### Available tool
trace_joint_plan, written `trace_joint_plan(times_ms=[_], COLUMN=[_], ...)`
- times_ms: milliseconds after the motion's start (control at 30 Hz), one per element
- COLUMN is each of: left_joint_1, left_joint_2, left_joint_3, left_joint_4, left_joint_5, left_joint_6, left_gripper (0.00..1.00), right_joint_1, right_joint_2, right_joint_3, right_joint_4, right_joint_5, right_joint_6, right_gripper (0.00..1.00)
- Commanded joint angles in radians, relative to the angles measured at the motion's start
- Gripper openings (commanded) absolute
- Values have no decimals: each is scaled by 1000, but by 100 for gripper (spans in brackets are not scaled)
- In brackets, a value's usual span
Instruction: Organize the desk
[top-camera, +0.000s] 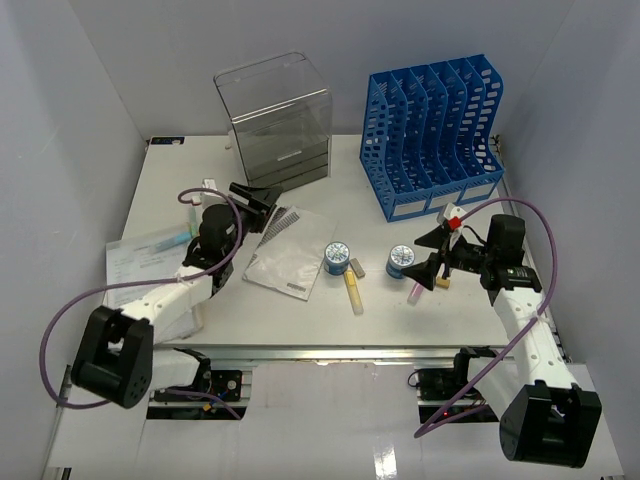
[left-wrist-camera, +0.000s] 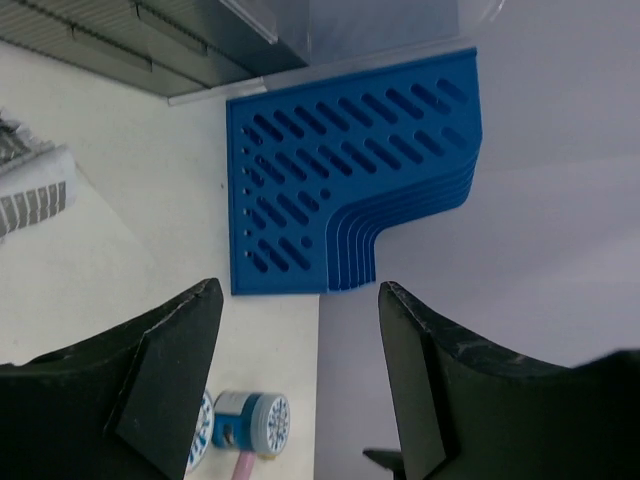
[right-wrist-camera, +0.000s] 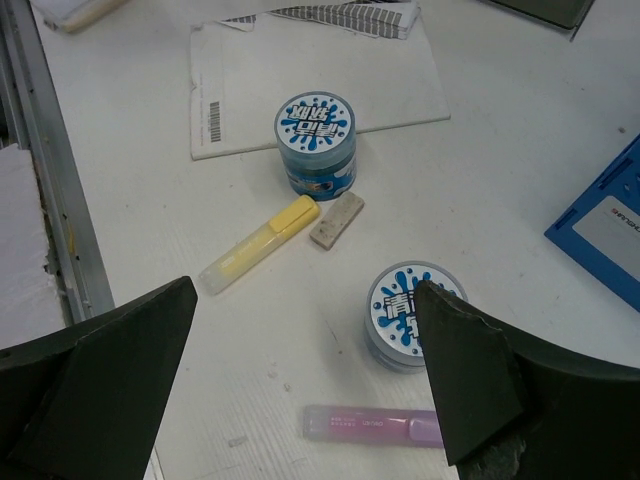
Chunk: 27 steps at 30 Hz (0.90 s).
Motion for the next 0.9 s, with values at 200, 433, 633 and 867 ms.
trace_joint_plan(times_ms=[200, 433, 633, 867], left_joint_1=[-72, -72, -72, -72], left_joint_2=[331, 487, 614, 694], left_joint_3=[164, 242, 351, 457], left_joint_4=[376, 416, 414, 390], left_joint_5=[-313, -389, -403, -433], left_joint_6=[44, -5, -43, -49], left_gripper=[64, 52, 47, 42], right_joint_1=[-5, -5, -5, -5], right_joint_2=[-11, -11, -17, -19], right_joint_3=[2, 5, 3, 2], right_joint_4=[9, 9, 9, 9], right_joint_5=[-86, -99, -107, -112], right_joint_6=[-34, -31, -37, -40], right_gripper=[98, 99, 99, 99])
